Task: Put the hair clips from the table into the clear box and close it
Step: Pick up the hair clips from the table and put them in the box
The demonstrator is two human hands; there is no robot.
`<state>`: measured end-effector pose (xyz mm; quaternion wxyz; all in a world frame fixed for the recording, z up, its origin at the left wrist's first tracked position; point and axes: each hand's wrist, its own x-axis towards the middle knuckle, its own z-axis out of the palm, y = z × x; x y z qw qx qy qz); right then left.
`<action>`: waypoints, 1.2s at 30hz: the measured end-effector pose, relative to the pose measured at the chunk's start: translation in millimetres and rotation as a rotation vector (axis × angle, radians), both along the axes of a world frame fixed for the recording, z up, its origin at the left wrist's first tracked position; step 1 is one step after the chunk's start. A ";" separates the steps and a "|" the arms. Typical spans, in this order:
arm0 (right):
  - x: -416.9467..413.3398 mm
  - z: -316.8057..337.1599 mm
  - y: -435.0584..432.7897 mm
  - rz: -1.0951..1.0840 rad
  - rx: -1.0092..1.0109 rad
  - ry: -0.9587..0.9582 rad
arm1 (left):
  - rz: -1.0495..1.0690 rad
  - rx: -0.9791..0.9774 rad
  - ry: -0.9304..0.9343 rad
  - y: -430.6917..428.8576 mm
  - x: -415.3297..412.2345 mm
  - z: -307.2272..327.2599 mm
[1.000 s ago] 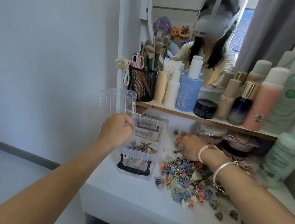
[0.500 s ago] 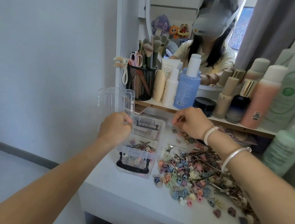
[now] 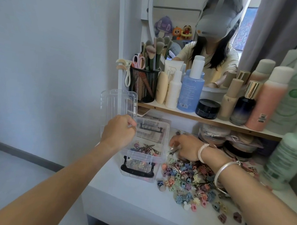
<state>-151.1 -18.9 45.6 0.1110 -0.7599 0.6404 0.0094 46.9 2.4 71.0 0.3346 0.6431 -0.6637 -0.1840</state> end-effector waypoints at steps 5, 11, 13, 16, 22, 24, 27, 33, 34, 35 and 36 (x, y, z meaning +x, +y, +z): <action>1.2 -5.8 -5.7 0.007 -0.022 0.082 | -0.003 0.000 -0.003 -1.2 -0.3 0.0; -6.9 13.6 1.4 -0.047 -0.208 0.005 | -0.010 -0.004 -0.005 -0.9 -0.3 -0.2; -9.9 30.5 4.4 -0.065 -0.315 -0.128 | -0.011 -0.003 -0.003 -0.6 -0.6 0.2; 2.9 49.6 13.9 -0.021 -0.352 -0.395 | -0.012 0.006 -0.002 -0.3 -1.2 0.4; 41.9 54.6 18.4 0.178 -0.293 -0.501 | -0.011 0.003 -0.009 -0.5 -2.2 1.2; 38.0 53.1 13.9 0.066 -0.404 -0.518 | -0.009 0.000 -0.002 -0.1 -0.8 0.9; 26.3 33.8 4.2 -0.108 -0.376 -0.345 | 0.009 0.005 0.008 0.4 3.2 1.4; 28.7 -3.8 2.2 -0.049 -0.007 -0.044 | 0.010 0.018 0.006 0.3 7.3 1.3; 29.4 -4.6 1.6 -0.050 -0.018 -0.051 | 0.010 0.020 0.008 0.3 7.4 1.2; 29.5 -5.0 1.0 -0.057 -0.023 -0.064 | 0.010 0.021 0.009 0.4 7.4 1.3; 28.5 -6.0 0.4 -0.070 -0.022 -0.070 | 0.009 0.022 0.010 0.4 7.2 1.2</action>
